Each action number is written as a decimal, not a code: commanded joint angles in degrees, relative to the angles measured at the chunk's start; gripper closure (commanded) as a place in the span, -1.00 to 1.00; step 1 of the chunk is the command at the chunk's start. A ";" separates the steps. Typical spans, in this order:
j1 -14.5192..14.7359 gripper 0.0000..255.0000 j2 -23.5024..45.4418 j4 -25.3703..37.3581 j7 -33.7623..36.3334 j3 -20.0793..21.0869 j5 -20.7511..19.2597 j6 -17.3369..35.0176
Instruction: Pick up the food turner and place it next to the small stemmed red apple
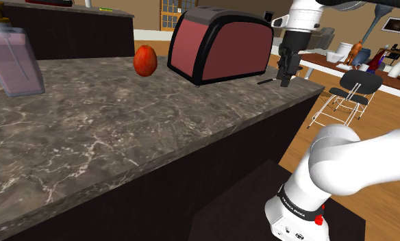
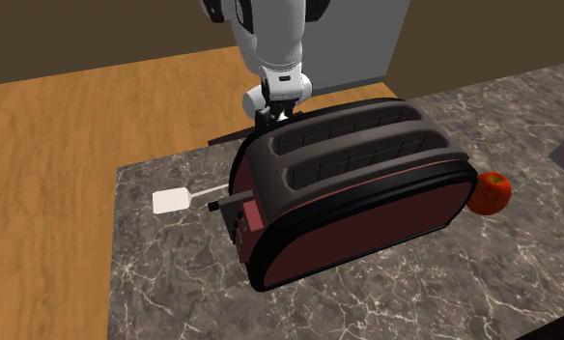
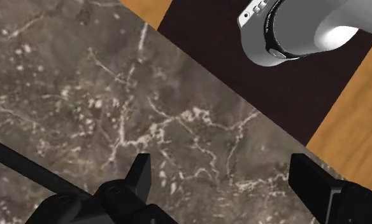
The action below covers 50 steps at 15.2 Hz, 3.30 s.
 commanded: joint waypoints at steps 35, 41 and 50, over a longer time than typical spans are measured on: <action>23.00 1.00 7.66 15.06 -60.90 -36.04 -17.30 10.38; 23.00 1.00 7.66 15.06 -60.90 -36.04 -17.30 10.38; 24.11 1.00 9.58 22.35 -61.79 -33.99 -15.10 4.55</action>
